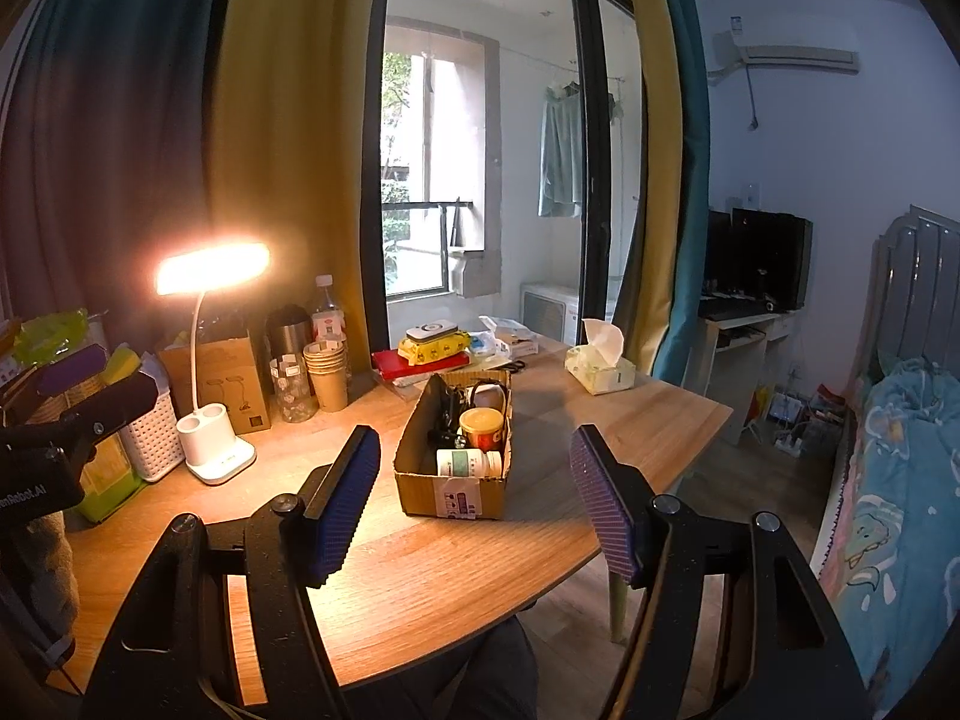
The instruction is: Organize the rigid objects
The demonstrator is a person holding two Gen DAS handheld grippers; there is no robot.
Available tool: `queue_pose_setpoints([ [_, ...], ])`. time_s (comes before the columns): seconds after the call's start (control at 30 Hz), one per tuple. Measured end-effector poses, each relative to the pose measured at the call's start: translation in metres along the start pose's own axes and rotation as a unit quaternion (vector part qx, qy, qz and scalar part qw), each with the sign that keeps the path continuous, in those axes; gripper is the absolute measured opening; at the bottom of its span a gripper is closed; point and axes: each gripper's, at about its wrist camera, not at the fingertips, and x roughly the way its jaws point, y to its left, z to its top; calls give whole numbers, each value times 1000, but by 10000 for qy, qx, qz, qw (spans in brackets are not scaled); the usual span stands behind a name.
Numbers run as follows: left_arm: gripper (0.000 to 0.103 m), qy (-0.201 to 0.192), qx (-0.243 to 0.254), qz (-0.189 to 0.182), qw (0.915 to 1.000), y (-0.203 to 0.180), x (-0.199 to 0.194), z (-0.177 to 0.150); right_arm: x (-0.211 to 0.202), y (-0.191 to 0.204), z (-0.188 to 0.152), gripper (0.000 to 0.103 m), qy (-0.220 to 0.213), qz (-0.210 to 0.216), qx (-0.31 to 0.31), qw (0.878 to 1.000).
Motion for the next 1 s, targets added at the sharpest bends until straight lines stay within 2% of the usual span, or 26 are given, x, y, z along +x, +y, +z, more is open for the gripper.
queue_pose_setpoints([
  [1.0, 96, 44, -70, -19, 10000, 5, 1, 2, 5, -9, -7, 69, 66, -31, 22, 10000],
])
